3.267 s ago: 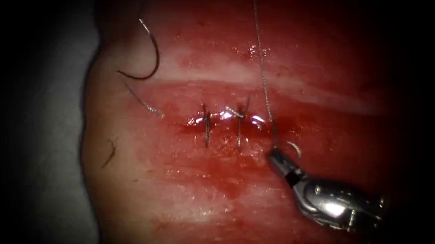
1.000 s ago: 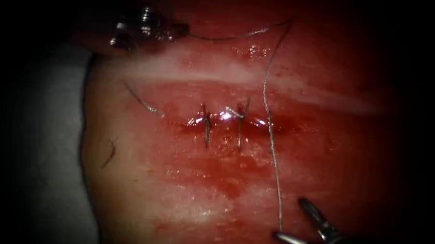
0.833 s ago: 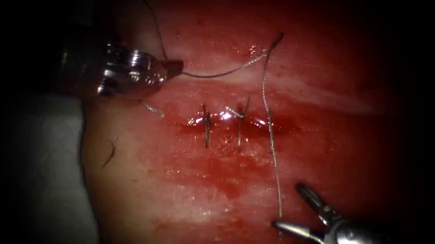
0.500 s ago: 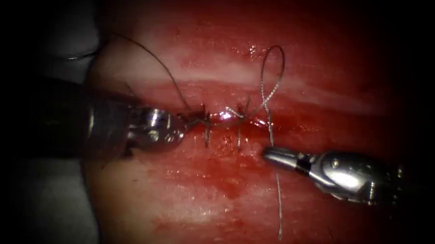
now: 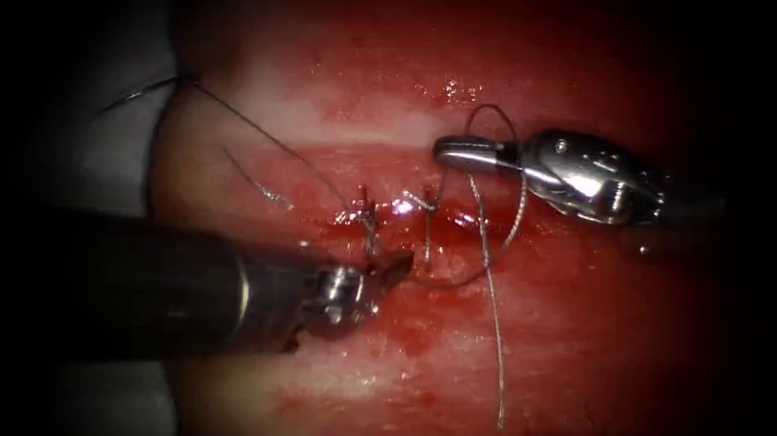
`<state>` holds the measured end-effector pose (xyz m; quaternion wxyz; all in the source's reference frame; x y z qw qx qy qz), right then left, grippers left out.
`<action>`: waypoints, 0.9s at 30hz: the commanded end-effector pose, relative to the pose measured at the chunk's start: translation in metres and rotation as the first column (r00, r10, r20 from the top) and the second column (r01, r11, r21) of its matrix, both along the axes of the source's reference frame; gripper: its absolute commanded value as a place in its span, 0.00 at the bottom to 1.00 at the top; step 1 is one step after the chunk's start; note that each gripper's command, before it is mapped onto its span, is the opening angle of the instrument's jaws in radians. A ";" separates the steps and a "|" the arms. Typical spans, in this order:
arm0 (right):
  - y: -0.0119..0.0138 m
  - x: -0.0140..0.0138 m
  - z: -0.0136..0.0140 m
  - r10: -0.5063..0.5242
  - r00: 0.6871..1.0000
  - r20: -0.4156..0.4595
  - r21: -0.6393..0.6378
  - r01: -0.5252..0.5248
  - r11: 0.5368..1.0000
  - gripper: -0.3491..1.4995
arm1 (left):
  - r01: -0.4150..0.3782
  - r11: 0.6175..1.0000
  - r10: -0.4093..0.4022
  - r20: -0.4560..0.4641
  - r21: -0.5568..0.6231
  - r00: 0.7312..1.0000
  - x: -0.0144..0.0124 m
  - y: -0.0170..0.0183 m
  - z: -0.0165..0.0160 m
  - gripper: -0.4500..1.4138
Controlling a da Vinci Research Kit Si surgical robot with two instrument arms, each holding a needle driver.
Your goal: Wound Closure
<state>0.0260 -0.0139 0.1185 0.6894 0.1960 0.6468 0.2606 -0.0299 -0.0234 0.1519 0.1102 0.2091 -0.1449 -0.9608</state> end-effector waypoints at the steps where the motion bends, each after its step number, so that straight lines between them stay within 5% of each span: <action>1: -0.0003 0.0008 0.0003 -0.012 0.999 -0.050 0.018 0.013 1.000 0.00 | -0.002 1.000 0.002 -0.012 0.001 1.000 -0.0008 -0.0005 0.0007 0.00; 7: 0.0008 0.0005 -0.0010 -0.097 0.971 -0.218 0.068 0.115 0.991 0.00 | 0.010 0.999 -0.011 -0.035 -0.046 0.999 -0.0027 0.0022 0.0027 0.00; 13: 0.0015 -0.0008 -0.0031 -0.121 0.936 -0.331 0.074 0.153 0.985 0.00 | 0.006 0.998 -0.010 -0.052 -0.067 0.999 -0.0012 0.0038 0.0058 0.00; 27: -0.0009 0.0004 -0.0057 -0.279 0.845 -0.456 0.008 0.317 0.948 0.00 | 0.014 0.997 -0.018 -0.053 -0.072 0.998 -0.0016 0.0056 0.0078 0.00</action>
